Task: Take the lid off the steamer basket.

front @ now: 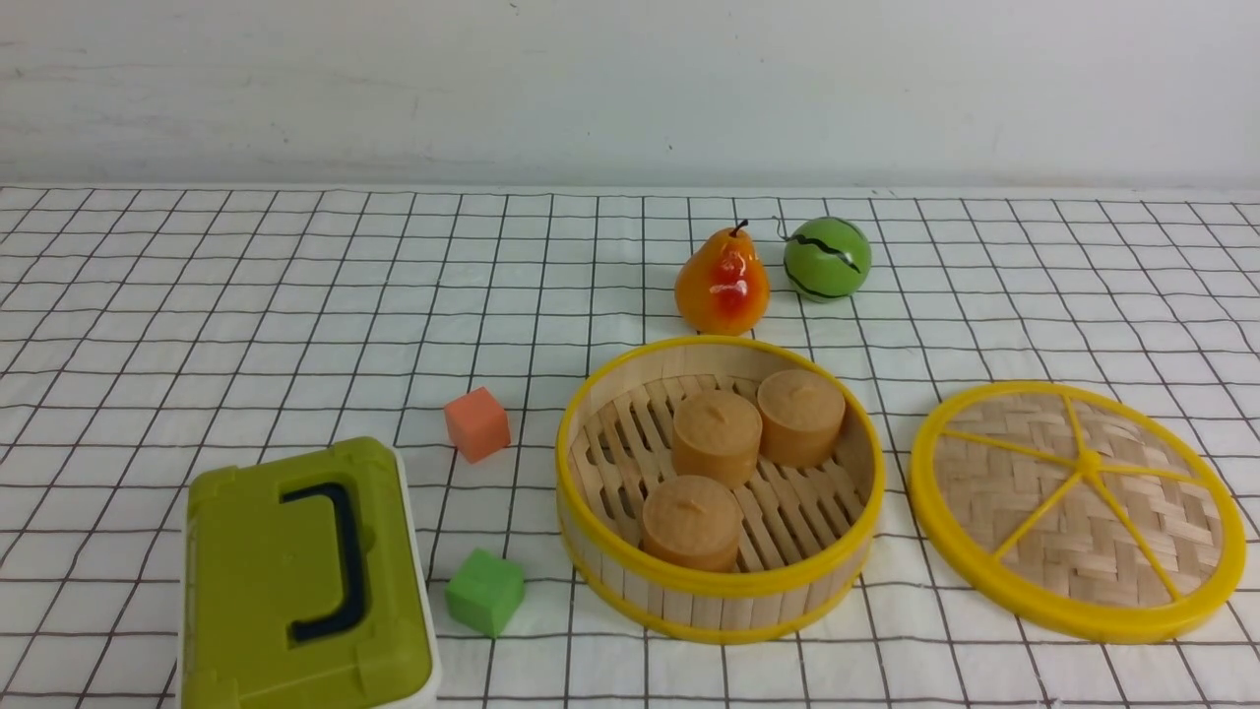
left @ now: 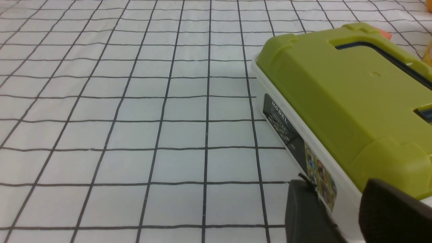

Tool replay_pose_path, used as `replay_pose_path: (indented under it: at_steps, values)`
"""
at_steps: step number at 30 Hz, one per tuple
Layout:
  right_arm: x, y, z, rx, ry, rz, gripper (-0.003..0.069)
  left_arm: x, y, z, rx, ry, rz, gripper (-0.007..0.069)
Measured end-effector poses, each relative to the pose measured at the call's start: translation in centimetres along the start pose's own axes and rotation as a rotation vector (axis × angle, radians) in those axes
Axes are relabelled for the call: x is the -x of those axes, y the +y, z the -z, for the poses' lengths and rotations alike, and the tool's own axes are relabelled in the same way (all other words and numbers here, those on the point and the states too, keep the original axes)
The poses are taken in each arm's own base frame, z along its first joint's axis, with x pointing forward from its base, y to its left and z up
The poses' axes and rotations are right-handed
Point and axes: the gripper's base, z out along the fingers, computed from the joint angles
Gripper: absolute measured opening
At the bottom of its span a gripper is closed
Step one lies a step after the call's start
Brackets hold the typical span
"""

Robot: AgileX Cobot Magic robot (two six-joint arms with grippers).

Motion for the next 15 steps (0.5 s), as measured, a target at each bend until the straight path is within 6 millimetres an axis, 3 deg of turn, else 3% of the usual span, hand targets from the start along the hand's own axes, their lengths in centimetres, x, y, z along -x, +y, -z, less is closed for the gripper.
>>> replay_pose_path:
  at_steps: [15]
  values:
    - [0.0,-0.01,0.0,-0.001,0.0,0.0,-0.0004,0.0,0.0,0.0,0.0,0.0,0.0,0.0239]
